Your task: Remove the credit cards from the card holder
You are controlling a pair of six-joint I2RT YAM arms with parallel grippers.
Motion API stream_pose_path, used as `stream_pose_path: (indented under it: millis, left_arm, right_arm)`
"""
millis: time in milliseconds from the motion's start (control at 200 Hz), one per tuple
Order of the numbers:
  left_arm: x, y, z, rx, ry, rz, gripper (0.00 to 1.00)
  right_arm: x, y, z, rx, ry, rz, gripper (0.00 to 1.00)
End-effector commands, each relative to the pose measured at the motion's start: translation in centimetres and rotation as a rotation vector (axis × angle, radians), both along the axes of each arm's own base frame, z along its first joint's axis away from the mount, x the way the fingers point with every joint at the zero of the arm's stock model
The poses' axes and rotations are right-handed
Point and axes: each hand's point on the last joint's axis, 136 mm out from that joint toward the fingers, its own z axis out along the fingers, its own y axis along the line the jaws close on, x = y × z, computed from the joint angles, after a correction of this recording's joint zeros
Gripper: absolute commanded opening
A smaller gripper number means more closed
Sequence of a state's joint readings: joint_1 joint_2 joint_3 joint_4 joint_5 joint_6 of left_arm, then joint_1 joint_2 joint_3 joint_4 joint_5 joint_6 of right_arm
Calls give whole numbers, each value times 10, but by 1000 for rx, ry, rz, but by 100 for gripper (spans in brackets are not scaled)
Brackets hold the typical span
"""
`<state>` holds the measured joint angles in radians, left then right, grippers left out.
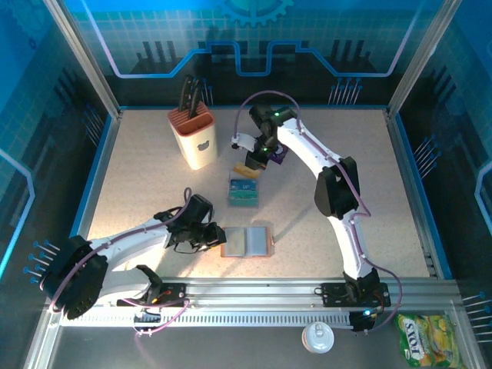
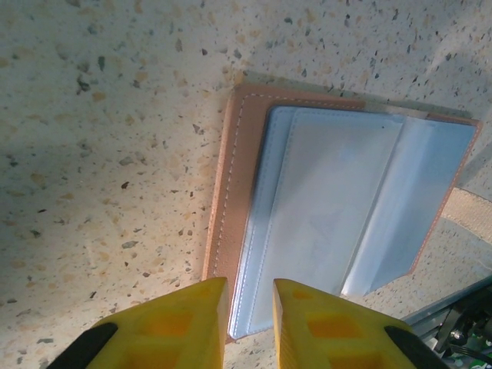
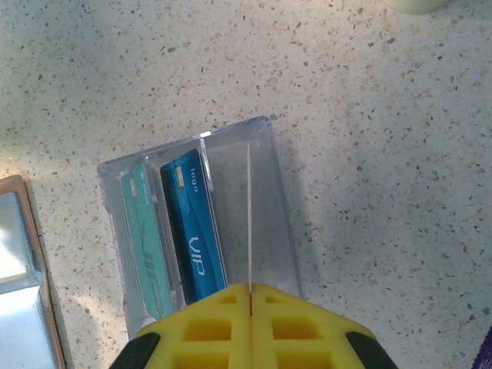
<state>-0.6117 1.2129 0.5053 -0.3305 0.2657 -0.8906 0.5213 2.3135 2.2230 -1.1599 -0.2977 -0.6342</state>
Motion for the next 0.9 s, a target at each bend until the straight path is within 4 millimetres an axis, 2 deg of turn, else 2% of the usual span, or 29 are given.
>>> stream_pose_path:
  millis: [0, 105, 195, 320, 555, 565, 590, 715, 895]
  left_arm:
    - [-4, 2, -6, -1, 24, 8, 23]
    - [-4, 3, -6, 2, 24, 9, 23]
    - [-5, 3, -7, -1, 25, 13, 23]
    - [-5, 3, -8, -3, 26, 20, 23]
    - [-7, 6, -8, 0, 25, 28, 24]
    - [-7, 6, -8, -1, 23, 28, 24]
    - [-7, 6, -8, -1, 23, 28, 24]
    - [-7, 7, -8, -2, 22, 32, 24]
    - [-8, 8, -8, 0, 22, 34, 24]
  right_arm:
    - [-5, 0, -13, -6, 55, 24, 5]
    - [-1, 1, -14, -9, 43, 15, 14]
    - [10, 0, -10, -18, -4, -24, 21]
    - [21, 2, -2, -6, -57, -53, 26]
    - [36, 4, 0, 4, -111, -104, 29]
    - [37, 4, 9, 14, -127, -108, 30]
    - [39, 5, 13, 20, -139, -115, 30]
    - [46, 6, 12, 27, -153, -142, 30]
    - [44, 10, 7, 42, -127, -146, 32]
